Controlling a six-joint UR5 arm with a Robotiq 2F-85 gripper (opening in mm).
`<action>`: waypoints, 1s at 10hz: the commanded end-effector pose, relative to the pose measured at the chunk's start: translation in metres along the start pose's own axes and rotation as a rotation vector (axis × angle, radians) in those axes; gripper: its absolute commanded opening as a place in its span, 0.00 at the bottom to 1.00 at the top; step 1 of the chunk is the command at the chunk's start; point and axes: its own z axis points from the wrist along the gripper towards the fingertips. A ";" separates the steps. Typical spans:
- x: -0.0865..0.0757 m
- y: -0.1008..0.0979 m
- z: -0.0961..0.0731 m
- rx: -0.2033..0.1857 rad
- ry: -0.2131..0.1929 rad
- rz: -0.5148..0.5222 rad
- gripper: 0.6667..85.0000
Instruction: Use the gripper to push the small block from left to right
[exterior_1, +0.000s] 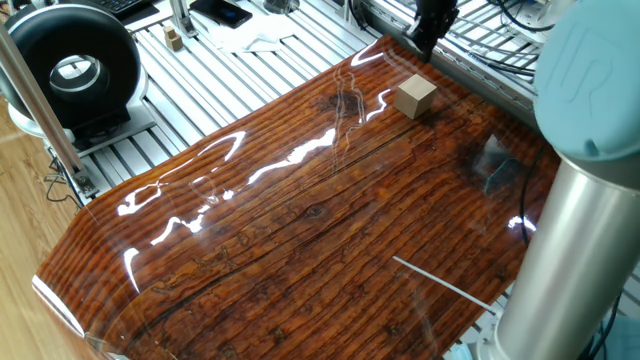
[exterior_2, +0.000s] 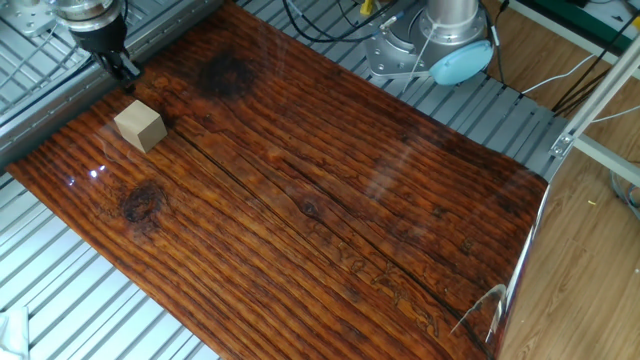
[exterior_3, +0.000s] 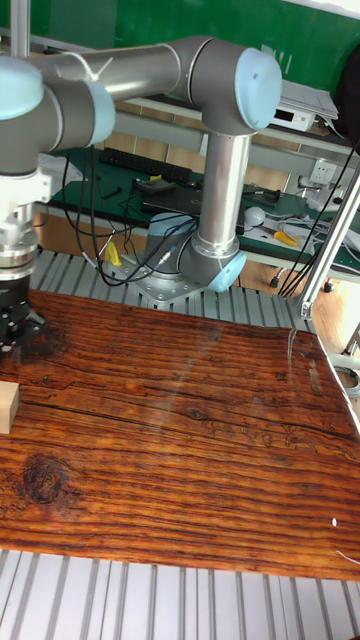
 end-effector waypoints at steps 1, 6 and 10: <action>-0.007 -0.037 0.031 0.048 -0.028 -0.011 0.00; -0.015 -0.037 0.045 0.044 -0.033 -0.039 0.00; -0.020 -0.041 0.057 0.046 -0.029 -0.059 0.00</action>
